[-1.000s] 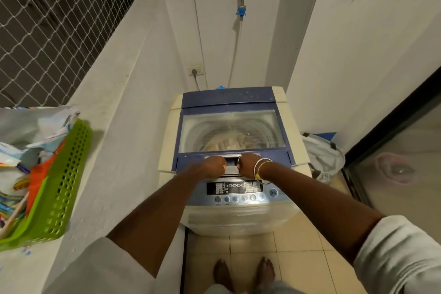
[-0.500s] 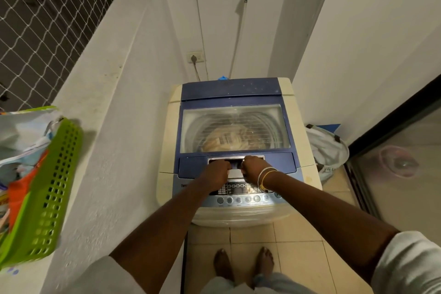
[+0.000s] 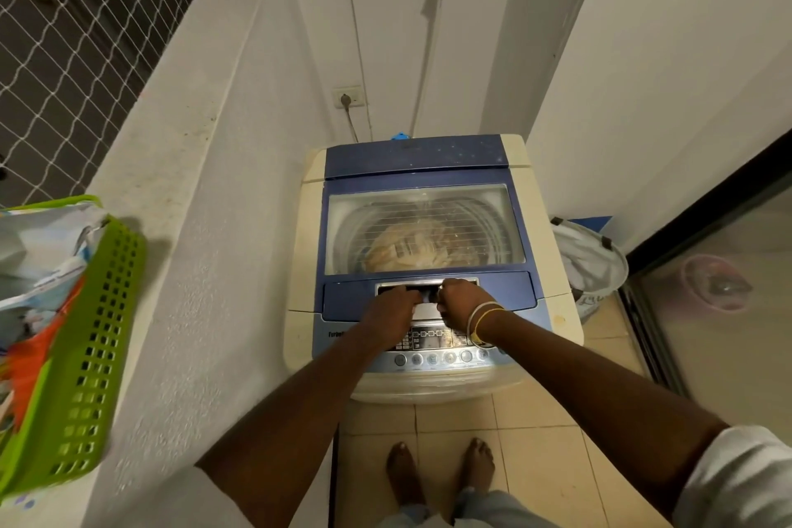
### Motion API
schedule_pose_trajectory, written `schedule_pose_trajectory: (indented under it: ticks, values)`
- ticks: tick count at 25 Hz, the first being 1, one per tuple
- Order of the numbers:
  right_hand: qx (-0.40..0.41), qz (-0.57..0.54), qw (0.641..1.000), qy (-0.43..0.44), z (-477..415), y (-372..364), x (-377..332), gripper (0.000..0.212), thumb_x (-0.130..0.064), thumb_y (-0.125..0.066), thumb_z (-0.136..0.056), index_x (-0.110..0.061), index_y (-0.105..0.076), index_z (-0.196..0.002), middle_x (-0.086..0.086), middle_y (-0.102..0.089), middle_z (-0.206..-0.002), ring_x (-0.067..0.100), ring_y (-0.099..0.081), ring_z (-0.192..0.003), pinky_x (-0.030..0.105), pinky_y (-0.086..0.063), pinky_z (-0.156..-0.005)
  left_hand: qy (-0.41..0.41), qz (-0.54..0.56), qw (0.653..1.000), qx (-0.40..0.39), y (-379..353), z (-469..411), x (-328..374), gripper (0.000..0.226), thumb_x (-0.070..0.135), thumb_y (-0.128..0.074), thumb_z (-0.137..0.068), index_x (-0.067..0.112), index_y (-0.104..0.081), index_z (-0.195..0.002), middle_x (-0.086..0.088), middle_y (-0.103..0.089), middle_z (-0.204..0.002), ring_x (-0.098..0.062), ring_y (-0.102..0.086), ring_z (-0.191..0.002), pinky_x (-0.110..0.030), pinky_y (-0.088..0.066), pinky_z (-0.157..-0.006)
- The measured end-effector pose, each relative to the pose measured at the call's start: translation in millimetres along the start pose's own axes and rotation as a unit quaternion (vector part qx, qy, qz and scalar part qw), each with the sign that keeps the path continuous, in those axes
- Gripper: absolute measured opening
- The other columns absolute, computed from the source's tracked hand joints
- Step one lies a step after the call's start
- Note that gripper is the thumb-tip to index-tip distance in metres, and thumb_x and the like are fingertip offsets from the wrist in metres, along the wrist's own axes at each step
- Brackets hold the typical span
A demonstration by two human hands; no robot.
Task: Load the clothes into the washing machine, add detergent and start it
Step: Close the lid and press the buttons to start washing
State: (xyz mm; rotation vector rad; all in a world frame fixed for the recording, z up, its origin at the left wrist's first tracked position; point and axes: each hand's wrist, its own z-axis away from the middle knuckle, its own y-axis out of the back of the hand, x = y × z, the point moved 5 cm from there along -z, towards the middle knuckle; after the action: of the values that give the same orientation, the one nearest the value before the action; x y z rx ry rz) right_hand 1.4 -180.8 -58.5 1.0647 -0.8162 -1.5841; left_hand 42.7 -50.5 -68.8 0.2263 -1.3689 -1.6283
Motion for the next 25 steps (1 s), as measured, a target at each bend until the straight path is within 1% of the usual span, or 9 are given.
schedule_pose_trajectory:
  ticks: [2,5,9,12,14,17,19,21,25]
  values:
    - [-0.002,-0.018,1.000,-0.011,4.5,2.5,-0.7,0.019,-0.006,-0.060,-0.088,-0.011,-0.069,-0.104,0.009,-0.064,-0.106,0.025,-0.063,-0.089,0.028,-0.046,-0.072,-0.006,-0.007,1.000,0.004,1.9,2.9,1.9,0.027,0.004,-0.051,-0.093,0.018,-0.063,-0.112,-0.008,-0.067,-0.101,-0.028,-0.066,-0.091,-0.047,-0.055,-0.080]
    - [0.005,-0.118,0.992,-0.046,11.6,7.1,1.4,0.032,0.003,-0.055,-0.084,-0.017,-0.065,-0.107,0.005,-0.068,-0.097,0.015,-0.057,-0.068,0.024,-0.042,-0.059,-0.015,-0.015,1.000,0.014,3.4,8.0,2.4,0.039,0.000,-0.051,-0.092,0.023,-0.062,-0.121,-0.007,-0.066,-0.106,-0.027,-0.066,-0.095,-0.046,-0.055,-0.081]
    - [0.071,-0.258,0.959,-0.089,23.5,10.7,6.3,0.027,0.006,-0.049,-0.081,-0.017,-0.060,-0.085,0.002,-0.068,-0.076,0.015,-0.057,-0.054,0.024,-0.047,-0.046,-0.044,-0.023,0.999,0.020,0.9,13.2,1.1,0.055,-0.007,-0.047,-0.088,0.023,-0.056,-0.133,-0.009,-0.063,-0.112,-0.029,-0.064,-0.101,-0.045,-0.053,-0.085]
    - [0.132,-0.232,0.961,-0.076,32.8,8.3,5.8,0.021,0.000,-0.060,-0.082,-0.019,-0.066,-0.075,0.001,-0.065,-0.076,0.020,-0.063,-0.065,0.035,-0.058,-0.060,-0.082,-0.034,0.994,0.060,-2.2,20.3,-2.3,0.071,-0.014,-0.050,-0.081,0.020,-0.049,-0.143,-0.012,-0.060,-0.119,-0.029,-0.060,-0.106,-0.040,-0.051,-0.087]
    - [0.176,-0.135,0.974,-0.041,38.8,6.6,2.2,0.008,-0.016,-0.066,-0.089,-0.017,-0.073,-0.086,0.005,-0.066,-0.086,0.022,-0.061,-0.080,0.034,-0.054,-0.070,-0.107,-0.038,0.989,0.094,-5.7,29.1,-4.3,0.069,-0.013,-0.057,-0.081,0.015,-0.048,-0.144,-0.014,-0.058,-0.126,-0.028,-0.059,-0.110,-0.036,-0.051,-0.091]
    - [0.252,0.013,0.968,0.007,52.4,-0.6,-1.5,0.018,-0.020,-0.078,-0.079,-0.019,-0.077,-0.097,0.008,-0.068,-0.089,0.031,-0.062,-0.085,0.035,-0.049,-0.070,-0.111,-0.058,0.985,0.120,-16.9,45.6,-11.2,0.077,-0.004,-0.075,-0.076,0.010,-0.045,-0.146,-0.016,-0.049,-0.144,-0.031,-0.050,-0.130,-0.038,-0.043,-0.108]
    - [0.210,0.054,0.976,-0.002,59.0,-10.7,0.0,0.049,-0.015,-0.085,-0.063,-0.020,-0.073,-0.110,0.010,-0.069,-0.100,0.034,-0.063,-0.093,0.039,-0.051,-0.074,-0.096,-0.084,0.985,0.113,-21.3,54.5,-11.6,0.089,-0.002,-0.077,-0.072,0.013,-0.038,-0.150,-0.015,-0.038,-0.154,-0.033,-0.038,-0.141,-0.042,-0.032,-0.116]
    - [0.140,0.052,0.989,-0.002,63.5,-21.3,0.9,0.074,-0.014,-0.082,-0.059,-0.016,-0.061,-0.130,0.016,-0.063,-0.121,0.038,-0.058,-0.111,0.044,-0.050,-0.089,-0.068,-0.107,0.988,0.092,-27.2,61.4,-7.3,0.091,-0.002,-0.070,-0.079,0.018,-0.025,-0.156,-0.012,-0.021,-0.162,-0.032,-0.021,-0.149,-0.048,-0.022,-0.121]
    - [0.054,0.071,0.996,-0.019,75.5,-33.6,-0.5,0.081,-0.024,-0.061,-0.087,-0.019,-0.018,-0.156,0.010,-0.016,-0.162,0.035,-0.015,-0.148,0.053,-0.023,-0.116,-0.004,-0.134,0.988,0.077,-34.7,71.3,5.9,0.086,0.009,-0.060,-0.090,0.021,-0.009,-0.158,-0.009,-0.002,-0.166,-0.033,-0.004,-0.153,-0.053,-0.017,-0.120]
